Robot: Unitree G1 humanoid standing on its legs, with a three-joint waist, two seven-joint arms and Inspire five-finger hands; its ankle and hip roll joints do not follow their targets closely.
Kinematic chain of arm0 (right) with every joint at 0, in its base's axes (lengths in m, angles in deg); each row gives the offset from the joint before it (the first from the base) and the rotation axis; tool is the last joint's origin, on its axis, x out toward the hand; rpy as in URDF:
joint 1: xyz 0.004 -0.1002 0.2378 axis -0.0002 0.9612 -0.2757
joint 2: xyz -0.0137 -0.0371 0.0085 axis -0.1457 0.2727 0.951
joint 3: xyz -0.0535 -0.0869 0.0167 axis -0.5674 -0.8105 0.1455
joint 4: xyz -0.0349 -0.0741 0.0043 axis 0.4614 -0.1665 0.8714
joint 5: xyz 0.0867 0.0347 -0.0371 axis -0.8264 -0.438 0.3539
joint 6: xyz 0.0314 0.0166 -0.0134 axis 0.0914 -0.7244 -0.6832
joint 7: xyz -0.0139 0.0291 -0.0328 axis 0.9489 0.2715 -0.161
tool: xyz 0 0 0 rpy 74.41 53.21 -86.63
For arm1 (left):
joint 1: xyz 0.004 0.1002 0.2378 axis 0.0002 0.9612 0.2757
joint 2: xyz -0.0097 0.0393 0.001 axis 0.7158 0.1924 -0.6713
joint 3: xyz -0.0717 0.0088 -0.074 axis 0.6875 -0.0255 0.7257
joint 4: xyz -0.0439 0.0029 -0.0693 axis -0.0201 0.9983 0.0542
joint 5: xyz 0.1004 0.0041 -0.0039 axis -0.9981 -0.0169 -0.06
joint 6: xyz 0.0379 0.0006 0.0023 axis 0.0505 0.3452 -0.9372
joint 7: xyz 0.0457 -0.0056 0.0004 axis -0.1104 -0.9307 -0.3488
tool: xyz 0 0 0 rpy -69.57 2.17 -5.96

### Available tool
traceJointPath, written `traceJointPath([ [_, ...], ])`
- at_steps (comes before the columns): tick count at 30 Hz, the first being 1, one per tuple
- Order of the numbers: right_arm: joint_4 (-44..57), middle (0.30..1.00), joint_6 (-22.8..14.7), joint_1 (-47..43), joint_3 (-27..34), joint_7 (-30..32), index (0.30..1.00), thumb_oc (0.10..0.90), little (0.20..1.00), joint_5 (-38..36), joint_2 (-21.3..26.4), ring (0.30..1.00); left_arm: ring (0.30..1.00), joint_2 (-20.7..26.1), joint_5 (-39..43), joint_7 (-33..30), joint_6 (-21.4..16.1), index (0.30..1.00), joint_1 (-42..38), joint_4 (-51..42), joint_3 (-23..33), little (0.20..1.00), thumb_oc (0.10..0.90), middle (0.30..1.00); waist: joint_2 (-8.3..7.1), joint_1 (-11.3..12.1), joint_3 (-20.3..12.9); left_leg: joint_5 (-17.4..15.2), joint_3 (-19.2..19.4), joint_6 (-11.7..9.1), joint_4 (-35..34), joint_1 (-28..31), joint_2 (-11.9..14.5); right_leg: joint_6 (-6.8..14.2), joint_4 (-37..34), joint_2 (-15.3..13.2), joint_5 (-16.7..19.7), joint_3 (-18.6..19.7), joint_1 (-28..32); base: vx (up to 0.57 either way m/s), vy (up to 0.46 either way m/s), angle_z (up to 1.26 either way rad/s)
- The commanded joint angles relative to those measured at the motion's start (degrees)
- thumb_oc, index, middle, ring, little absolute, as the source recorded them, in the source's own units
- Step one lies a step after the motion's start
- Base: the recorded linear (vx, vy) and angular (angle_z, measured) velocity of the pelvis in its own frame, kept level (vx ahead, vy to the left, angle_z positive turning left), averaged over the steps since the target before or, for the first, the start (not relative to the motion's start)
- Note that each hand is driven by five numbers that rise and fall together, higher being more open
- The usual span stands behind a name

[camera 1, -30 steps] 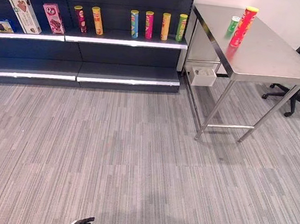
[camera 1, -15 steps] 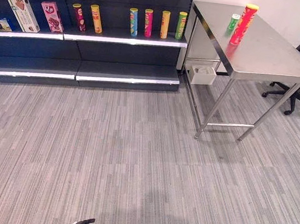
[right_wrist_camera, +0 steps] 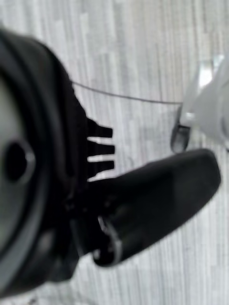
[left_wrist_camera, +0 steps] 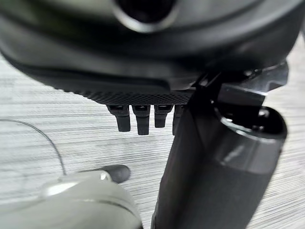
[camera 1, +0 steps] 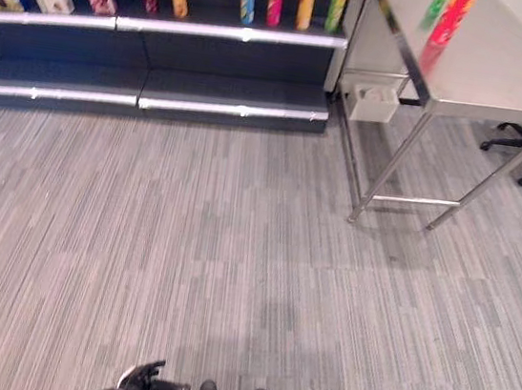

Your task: Put the goods on the table back onto the shelves and tidy them up.

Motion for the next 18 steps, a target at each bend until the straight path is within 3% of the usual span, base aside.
traceJointPath([
  [1,4.0,0.900,-1.9,1.5,-0.7,1.0,0.900,0.800,0.900,-1.4,4.2,0.900,0.900,0.2,1.0,-0.3,-0.6,0.900,1.2,0.3,-2.1,0.900,0.800,0.900,-0.03,-0.6,-1.6,-0.5,-1.8,1.5,-8.1,0.9,2.2,8.3,1.7,-2.0,-6.2,-2.2,3.6,0.33,0.087,0.03],
  [2,4.3,0.900,-1.8,1.0,-1.1,1.6,0.900,0.800,0.900,-1.2,4.1,0.900,0.900,0.2,0.2,0.2,-0.3,0.900,1.2,0.7,-2.8,0.900,0.800,0.900,0.61,0.5,-2.4,5.0,0.1,0.7,-14.7,-3.4,4.0,8.7,0.7,-1.4,-7.8,-1.7,5.3,0.33,0.086,-0.01],
  [4,4.2,0.900,-1.7,1.0,-1.3,1.5,0.900,0.800,0.900,-1.3,3.8,0.900,0.900,0.4,0.0,0.0,-0.3,0.900,1.5,0.9,-2.6,0.900,0.800,0.900,0.27,0.7,-2.6,5.4,0.4,0.6,-14.2,-3.8,4.2,8.8,0.7,-1.5,-8.2,-1.1,5.6,0.27,0.089,-0.02],
  [9,4.9,0.900,-1.8,0.7,-2.3,0.7,0.900,0.800,0.900,0.1,2.8,0.900,0.900,0.9,0.0,0.0,-0.6,0.900,2.7,0.8,-1.6,0.900,0.800,0.900,0.21,1.4,-4.8,3.8,-1.2,2.6,-18.1,-0.1,1.8,9.9,2.6,-3.4,-9.0,1.7,5.7,0.30,0.182,-0.46],
  [12,5.6,0.900,-1.6,0.1,-1.9,0.5,0.900,0.800,0.900,0.6,2.9,0.900,0.900,1.6,-0.2,0.1,-0.4,0.900,2.7,0.4,-1.3,0.900,0.800,0.900,0.50,1.4,-5.0,2.0,0.1,4.6,-18.7,2.1,0.4,12.1,10.2,-5.4,-7.8,3.2,3.0,0.24,0.208,-0.43],
  [14,5.7,0.900,-1.5,0.2,-1.6,0.3,0.900,0.800,0.900,0.7,3.0,0.900,0.900,1.9,-0.1,0.2,-0.3,0.900,2.8,0.3,-1.0,0.900,0.800,0.900,0.78,1.5,-5.1,1.3,-0.1,5.3,-18.7,3.0,-0.2,12.4,13.5,-5.9,-7.4,3.7,1.9,0.19,0.160,-0.27],
  [17,7.1,0.900,-1.5,0.7,-0.3,0.3,0.900,0.800,0.900,0.8,3.3,0.900,0.900,2.5,0.3,0.3,0.0,0.900,3.4,-1.5,-0.3,0.900,0.800,0.900,1.84,0.8,-4.0,-1.0,-0.3,8.0,-18.3,5.8,-2.1,13.1,28.2,-7.9,0.8,3.8,-3.7,0.22,0.266,0.06],
  [18,8.7,0.900,-1.5,0.8,-0.1,0.5,0.900,0.800,0.900,1.1,3.6,0.900,0.900,3.2,0.4,0.2,0.1,0.900,3.6,-3.0,-0.4,0.900,0.800,0.900,3.28,0.1,-2.6,-2.2,-0.2,9.2,-18.6,8.0,-1.8,12.3,37.5,-8.6,3.8,3.0,-8.4,0.23,0.302,0.11],
])
